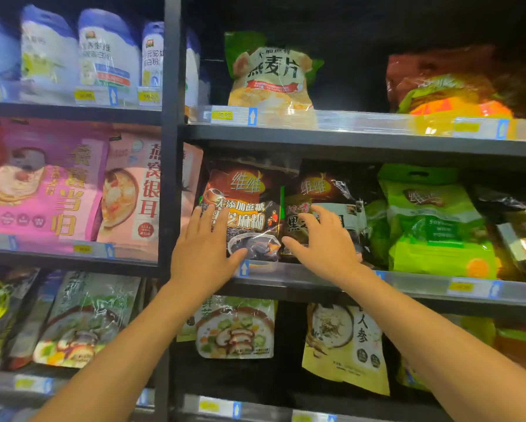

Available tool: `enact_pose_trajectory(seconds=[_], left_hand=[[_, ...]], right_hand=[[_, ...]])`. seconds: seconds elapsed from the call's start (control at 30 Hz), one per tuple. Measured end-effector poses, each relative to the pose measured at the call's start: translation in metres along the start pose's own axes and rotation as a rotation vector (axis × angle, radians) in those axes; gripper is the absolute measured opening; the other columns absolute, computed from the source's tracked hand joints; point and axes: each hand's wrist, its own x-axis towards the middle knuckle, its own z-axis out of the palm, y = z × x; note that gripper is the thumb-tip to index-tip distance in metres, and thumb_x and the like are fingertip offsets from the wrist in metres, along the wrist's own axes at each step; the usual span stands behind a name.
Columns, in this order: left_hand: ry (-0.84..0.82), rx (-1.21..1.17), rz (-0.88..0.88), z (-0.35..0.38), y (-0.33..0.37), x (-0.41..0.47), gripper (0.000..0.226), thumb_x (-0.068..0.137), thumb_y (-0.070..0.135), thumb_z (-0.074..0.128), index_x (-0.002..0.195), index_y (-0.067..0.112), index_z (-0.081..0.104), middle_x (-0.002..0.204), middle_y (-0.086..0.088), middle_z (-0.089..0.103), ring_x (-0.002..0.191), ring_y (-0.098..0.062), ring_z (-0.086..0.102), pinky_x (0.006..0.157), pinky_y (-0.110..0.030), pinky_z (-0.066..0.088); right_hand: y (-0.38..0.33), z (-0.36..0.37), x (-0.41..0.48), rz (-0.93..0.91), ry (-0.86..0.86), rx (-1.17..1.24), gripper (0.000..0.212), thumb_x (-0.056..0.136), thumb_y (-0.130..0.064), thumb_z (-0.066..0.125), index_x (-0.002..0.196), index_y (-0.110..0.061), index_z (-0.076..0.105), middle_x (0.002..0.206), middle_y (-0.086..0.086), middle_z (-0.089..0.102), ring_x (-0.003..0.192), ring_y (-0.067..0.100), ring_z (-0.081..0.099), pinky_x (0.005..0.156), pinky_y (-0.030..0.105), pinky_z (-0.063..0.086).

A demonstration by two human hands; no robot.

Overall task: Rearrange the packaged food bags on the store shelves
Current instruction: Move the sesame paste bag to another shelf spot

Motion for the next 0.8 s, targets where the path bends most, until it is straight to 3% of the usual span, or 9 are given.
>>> enact_pose_trajectory(seconds=[0.13,0.4,0.6,0.8], left_hand=[[-0.002,0.065,0.106,0.000,0.041,-0.014,0.094,0.091,0.074,0.051,0.165,0.025,0.019,0.174,-0.009,0.015,0.161,-0.034,0.003,0.128,-0.057,0.017],[-0.055,0.007,0.235,0.008,0.158,-0.056,0.092,0.092,0.074,0.051,0.165,0.026,0.023,0.174,-0.008,0.015,0.162,-0.032,0.002,0.128,-0.058,0.016],[-0.107,-0.091,0.328,0.009,0.265,-0.092,0.092,0.090,0.075,0.052,0.163,0.024,0.029,0.171,-0.009,0.026,0.160,-0.033,0.014,0.125,-0.056,0.026],[-0.199,-0.234,0.391,0.010,0.363,-0.115,0.093,0.094,0.076,0.043,0.166,0.024,0.015,0.173,-0.006,0.017,0.162,-0.026,0.005,0.130,-0.047,0.018]], right_hand=[[0.027,-0.022,-0.040,-0.034,0.025,-0.124,0.080,0.088,-0.074,0.048,0.153,-0.028,0.043,0.166,0.005,0.031,0.154,0.028,0.027,0.121,0.053,0.032],[0.117,-0.093,-0.134,0.032,-0.010,-0.236,0.086,0.087,-0.074,0.048,0.159,-0.029,0.034,0.170,0.003,0.023,0.156,0.028,0.020,0.125,0.052,0.023],[0.199,-0.161,-0.208,0.158,-0.059,-0.332,0.089,0.086,-0.078,0.046,0.159,-0.030,0.032,0.169,0.002,0.023,0.156,0.027,0.022,0.125,0.052,0.025],[0.271,-0.230,-0.261,0.295,-0.039,-0.393,0.088,0.083,-0.078,0.045,0.156,-0.031,0.035,0.166,0.002,0.030,0.153,0.026,0.029,0.121,0.051,0.032]])
